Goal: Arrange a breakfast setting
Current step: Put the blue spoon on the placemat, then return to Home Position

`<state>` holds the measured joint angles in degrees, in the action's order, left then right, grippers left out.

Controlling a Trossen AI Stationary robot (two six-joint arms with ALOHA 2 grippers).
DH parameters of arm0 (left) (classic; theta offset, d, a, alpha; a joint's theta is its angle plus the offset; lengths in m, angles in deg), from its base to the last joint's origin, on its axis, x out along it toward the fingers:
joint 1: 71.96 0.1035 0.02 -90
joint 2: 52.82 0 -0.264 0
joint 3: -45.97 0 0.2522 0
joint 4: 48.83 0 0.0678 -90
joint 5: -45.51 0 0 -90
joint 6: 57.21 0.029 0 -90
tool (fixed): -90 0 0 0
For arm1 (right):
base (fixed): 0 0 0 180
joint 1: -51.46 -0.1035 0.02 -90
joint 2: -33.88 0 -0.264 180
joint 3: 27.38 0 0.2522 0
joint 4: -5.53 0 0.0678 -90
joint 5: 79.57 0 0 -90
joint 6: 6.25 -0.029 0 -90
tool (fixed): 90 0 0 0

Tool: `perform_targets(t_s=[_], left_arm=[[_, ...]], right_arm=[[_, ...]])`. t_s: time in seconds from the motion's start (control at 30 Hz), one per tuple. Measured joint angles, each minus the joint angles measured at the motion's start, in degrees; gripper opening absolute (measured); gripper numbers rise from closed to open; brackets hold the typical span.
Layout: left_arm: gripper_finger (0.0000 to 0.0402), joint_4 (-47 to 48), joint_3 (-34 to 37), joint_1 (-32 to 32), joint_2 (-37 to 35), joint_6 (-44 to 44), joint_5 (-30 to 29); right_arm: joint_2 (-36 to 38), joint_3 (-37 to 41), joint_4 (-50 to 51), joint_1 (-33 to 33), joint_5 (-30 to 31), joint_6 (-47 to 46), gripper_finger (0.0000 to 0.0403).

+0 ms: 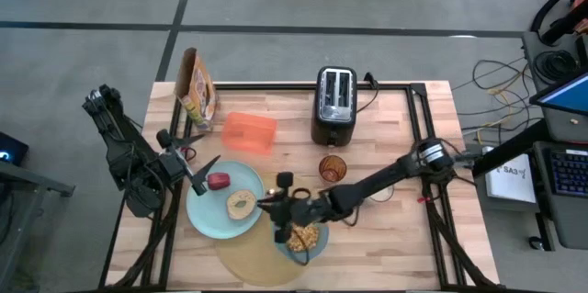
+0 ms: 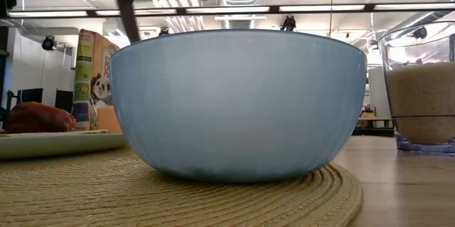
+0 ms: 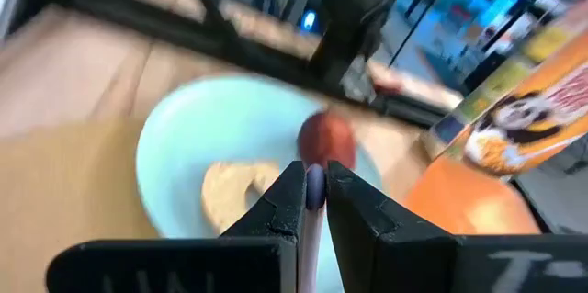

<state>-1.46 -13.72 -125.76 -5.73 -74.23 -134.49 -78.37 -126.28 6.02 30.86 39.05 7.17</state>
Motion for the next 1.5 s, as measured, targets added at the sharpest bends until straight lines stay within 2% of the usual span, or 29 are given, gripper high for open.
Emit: perform_targets(t_s=[0.23, 0.53, 0.73, 1.23, 1.5], left_arm=[[0.0294, 0.0, 0.0, 0.0, 0.0, 0.0, 0.0], [0.0294, 0.3, 0.0, 0.0, 0.1, 0.0, 0.0], [0.0294, 0.3, 0.0, 0.0, 0.1, 0.0, 0.0], [0.0294, 0.3, 0.0, 0.0, 0.1, 0.0, 0.0], [0.0294, 0.3, 0.0, 0.0, 0.1, 0.0, 0.0]], right_arm=[[-7.7, -12.9, 15.2, 0.0, -0.1, -1.2, 0.0028], [-11.3, -21.4, 26.5, 0.0, -0.6, -2.5, 0.0028], [-11.4, -20.8, 27.2, 0.1, -0.8, -5.4, 0.0038], [-11.3, -20.2, 27.1, 0.7, -2.1, -7.0, 0.0121], [-10.8, -20.2, 28.1, 0.7, -1.9, -6.5, 0.0126]])
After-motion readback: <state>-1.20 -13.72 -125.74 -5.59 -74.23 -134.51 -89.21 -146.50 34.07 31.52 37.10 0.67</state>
